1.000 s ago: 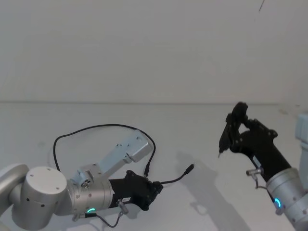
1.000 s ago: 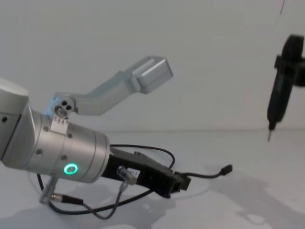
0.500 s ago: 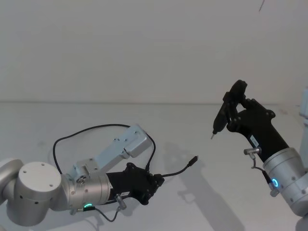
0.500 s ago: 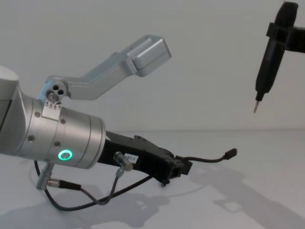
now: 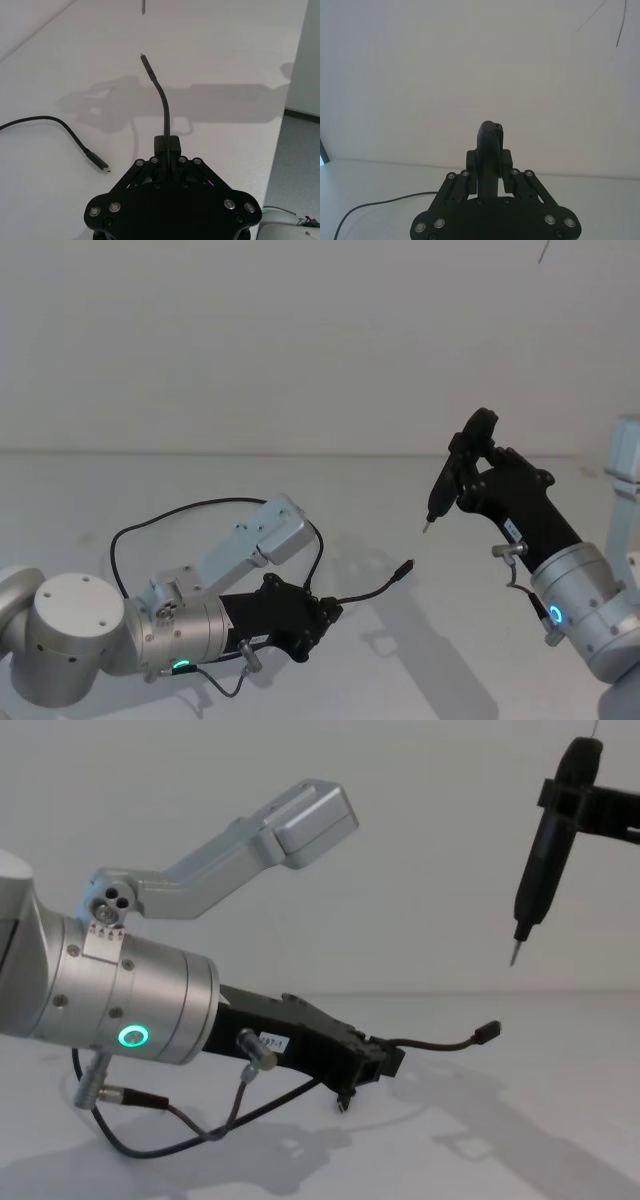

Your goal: Pick up the data cable with the one hand.

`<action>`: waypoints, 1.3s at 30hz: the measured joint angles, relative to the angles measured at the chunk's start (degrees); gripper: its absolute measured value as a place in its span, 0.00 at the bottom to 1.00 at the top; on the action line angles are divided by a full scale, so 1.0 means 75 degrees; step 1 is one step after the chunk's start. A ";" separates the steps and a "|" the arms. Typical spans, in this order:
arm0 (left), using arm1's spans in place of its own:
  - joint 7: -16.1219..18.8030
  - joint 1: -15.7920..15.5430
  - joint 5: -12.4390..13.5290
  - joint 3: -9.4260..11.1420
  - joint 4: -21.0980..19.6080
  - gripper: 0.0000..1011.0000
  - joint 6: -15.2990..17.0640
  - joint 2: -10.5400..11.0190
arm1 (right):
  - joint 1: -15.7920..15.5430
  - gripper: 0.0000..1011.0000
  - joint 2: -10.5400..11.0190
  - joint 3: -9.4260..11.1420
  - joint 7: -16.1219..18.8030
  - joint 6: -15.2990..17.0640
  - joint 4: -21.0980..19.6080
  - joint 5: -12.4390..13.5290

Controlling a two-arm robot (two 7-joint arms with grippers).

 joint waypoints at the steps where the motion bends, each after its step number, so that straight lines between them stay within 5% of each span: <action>1: -0.0003 0.0000 0.0001 -0.0001 -0.0003 0.04 -0.0004 0.0002 | 0.0021 0.28 -0.0022 -0.0009 0.0017 0.0017 0.0035 0.0001; 39: -0.0020 0.0000 0.0009 -0.0010 -0.0035 0.04 -0.0041 0.0021 | 0.0162 0.28 -0.0096 -0.0037 0.0344 0.0161 0.0591 -0.0259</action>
